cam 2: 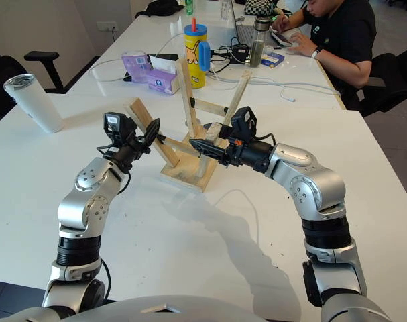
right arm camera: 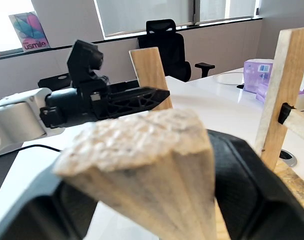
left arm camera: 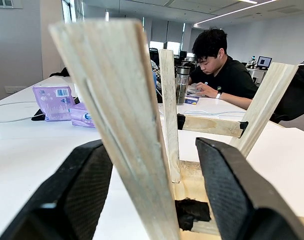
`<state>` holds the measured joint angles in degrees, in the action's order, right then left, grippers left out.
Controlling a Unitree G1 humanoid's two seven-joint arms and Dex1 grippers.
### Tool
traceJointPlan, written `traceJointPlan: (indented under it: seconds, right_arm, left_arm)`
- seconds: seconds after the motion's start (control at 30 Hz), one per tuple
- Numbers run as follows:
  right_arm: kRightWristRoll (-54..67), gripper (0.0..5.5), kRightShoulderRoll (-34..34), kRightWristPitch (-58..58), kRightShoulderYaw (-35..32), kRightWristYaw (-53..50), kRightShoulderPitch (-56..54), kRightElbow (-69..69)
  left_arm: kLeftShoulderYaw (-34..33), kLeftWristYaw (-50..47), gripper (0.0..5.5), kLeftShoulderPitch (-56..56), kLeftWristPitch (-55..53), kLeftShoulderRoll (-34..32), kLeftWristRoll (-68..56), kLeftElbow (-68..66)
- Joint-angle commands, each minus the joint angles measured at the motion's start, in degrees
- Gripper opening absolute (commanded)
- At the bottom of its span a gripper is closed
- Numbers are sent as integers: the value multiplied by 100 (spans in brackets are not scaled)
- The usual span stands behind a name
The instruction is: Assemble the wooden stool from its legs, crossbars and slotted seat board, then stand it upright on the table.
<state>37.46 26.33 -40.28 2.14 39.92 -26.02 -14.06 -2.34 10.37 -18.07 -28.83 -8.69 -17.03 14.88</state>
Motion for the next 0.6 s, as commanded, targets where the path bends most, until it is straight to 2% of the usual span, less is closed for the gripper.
traceJointPlan:
  seconds: [0.03,0.3,0.53,0.6]
  right_arm:
    - [-156,247,-53,93,100,29,-59,-15]
    - [-501,232,36,333,304,227,43,-17]
    - [-596,224,106,441,366,388,99,-9]
    - [-608,223,139,475,387,431,108,-1]
  left_arm:
    - [-237,22,290,-286,0,115,-314,188]
    - [-1064,-160,290,-853,-220,270,-1306,93]
    - [-2246,-476,290,-2009,-496,192,-2775,-1064]
    - [-2811,-676,290,-2536,-550,54,-3400,-1729]
